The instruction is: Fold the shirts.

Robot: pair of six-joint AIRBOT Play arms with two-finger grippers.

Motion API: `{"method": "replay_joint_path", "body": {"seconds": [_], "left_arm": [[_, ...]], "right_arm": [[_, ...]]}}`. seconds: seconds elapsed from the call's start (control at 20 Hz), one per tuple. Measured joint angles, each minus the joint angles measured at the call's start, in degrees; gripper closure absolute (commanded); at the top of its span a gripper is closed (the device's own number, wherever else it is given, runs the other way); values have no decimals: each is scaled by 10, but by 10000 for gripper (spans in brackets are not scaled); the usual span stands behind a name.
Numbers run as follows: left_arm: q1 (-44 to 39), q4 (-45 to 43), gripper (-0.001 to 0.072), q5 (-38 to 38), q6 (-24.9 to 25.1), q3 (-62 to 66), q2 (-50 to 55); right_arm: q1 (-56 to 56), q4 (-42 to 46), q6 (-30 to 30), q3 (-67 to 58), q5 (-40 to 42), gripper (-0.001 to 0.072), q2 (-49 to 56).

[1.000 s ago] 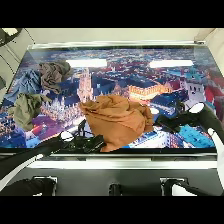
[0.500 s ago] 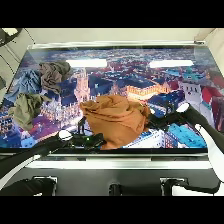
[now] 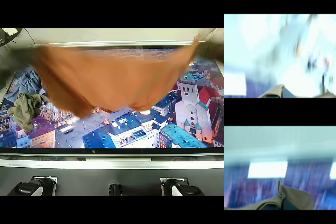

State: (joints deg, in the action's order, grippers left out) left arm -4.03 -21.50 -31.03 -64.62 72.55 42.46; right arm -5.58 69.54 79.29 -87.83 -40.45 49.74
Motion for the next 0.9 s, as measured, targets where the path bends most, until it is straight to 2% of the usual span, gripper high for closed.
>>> {"method": "replay_joint_path", "body": {"seconds": [0.15, 0.45, 0.7, 0.9], "left_arm": [[74, -17, 680, -62, 0, 122, -34], [143, -132, 680, -115, -90, 220, -62], [154, -238, 680, -225, -168, 214, -36], [154, -306, 679, -282, -201, 145, 16]], "right_arm": [[1, 12, 16, -43, 35, 673, -99], [1, 41, 30, -65, 49, 673, -188], [1, 54, 32, -68, 1, 671, -147], [1, 58, 31, -68, -41, 671, -26]]}}
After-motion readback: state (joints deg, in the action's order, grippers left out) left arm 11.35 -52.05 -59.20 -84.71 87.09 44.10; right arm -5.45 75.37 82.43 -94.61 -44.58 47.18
